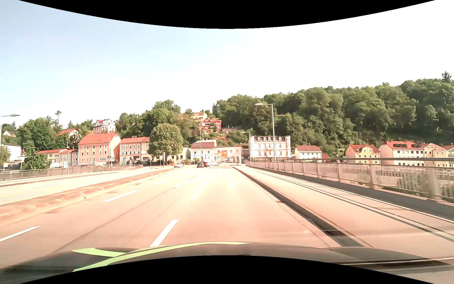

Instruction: Follow the waypoints while adhering to traffic rules and regulations

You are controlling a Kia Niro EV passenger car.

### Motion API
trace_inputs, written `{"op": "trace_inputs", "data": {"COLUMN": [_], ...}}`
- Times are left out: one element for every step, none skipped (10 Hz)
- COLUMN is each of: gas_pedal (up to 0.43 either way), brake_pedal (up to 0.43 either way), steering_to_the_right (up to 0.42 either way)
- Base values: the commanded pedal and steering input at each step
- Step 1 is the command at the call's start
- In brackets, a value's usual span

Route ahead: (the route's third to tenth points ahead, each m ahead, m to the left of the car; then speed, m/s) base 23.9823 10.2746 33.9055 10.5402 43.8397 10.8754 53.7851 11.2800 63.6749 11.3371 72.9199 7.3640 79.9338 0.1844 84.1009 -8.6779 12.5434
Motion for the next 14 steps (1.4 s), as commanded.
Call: {"op": "trace_inputs", "data": {"gas_pedal": [0.0,0.0,0.0,0.0,0.0,0.0,0.0,0.0,0.0,0.0,0.0,0.0,0.0,0.0], "brake_pedal": [0.0,0.0,0.0,0.0,0.0,0.0,0.0,0.0,0.0,0.0,0.0,0.0,0.0,0.0], "steering_to_the_right": [-0.002,-0.002,-0.002,-0.002,-0.001,-0.002,-0.001,-0.001,-0.001,-0.002,-0.002,-0.002,-0.002,-0.003]}}
